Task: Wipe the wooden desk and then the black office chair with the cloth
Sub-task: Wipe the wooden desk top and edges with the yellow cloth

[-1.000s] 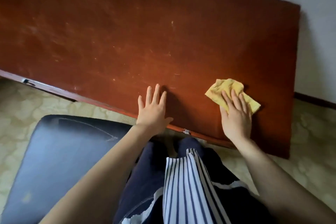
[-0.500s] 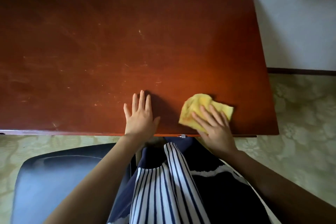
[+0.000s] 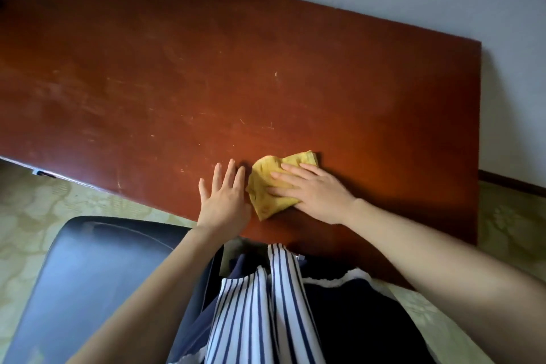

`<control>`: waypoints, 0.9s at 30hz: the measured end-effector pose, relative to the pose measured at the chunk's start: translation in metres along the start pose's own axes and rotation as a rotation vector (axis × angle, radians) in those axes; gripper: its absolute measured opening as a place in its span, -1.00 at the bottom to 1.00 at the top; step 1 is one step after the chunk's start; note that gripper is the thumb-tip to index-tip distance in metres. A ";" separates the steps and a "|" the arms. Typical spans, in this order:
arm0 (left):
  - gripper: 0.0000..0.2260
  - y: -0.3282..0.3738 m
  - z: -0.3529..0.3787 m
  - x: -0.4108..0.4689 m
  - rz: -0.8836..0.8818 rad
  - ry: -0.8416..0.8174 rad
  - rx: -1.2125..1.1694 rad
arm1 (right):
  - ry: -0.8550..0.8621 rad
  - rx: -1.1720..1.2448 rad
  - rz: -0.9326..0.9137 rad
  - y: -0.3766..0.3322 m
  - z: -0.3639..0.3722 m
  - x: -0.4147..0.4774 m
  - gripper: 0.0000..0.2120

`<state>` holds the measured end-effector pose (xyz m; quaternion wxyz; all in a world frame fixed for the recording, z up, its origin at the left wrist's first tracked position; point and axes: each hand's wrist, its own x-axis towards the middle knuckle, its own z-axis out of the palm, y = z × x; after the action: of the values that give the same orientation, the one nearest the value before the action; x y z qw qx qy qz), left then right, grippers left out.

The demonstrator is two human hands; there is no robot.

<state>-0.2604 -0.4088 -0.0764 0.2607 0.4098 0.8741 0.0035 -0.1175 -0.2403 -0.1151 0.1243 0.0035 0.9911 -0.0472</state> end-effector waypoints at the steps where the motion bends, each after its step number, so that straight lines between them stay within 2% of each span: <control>1: -0.37 0.003 -0.001 0.002 0.000 -0.004 -0.001 | 0.012 0.002 0.048 0.006 -0.002 0.005 -0.47; 6: -0.36 0.020 -0.008 0.012 0.049 -0.028 0.053 | 0.052 0.062 0.364 0.048 -0.012 0.011 -0.48; 11: -0.31 0.039 -0.010 0.018 0.173 -0.068 0.132 | 0.108 0.187 0.756 0.078 -0.004 -0.031 -0.52; 16: -0.17 0.055 -0.008 0.019 0.244 -0.122 0.226 | 0.231 0.264 0.954 0.056 0.017 -0.085 -0.50; 18: -0.14 0.059 -0.007 0.020 0.279 -0.128 0.248 | 0.276 0.269 0.945 0.035 0.026 -0.106 -0.49; 21: -0.11 0.066 -0.006 0.022 0.315 -0.135 0.287 | 0.301 0.244 0.808 0.002 0.037 -0.137 -0.52; 23: -0.09 0.071 -0.006 0.026 0.332 -0.144 0.316 | 0.241 0.170 0.659 -0.013 0.042 -0.158 -0.52; 27: -0.03 0.084 -0.007 0.035 0.371 -0.155 0.364 | 0.089 0.075 0.338 -0.018 0.055 -0.203 -0.41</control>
<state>-0.2220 -0.3266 -0.0678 0.2438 0.6022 0.7477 -0.1372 0.0928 -0.2621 -0.1168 0.0863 0.1770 0.9784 -0.0624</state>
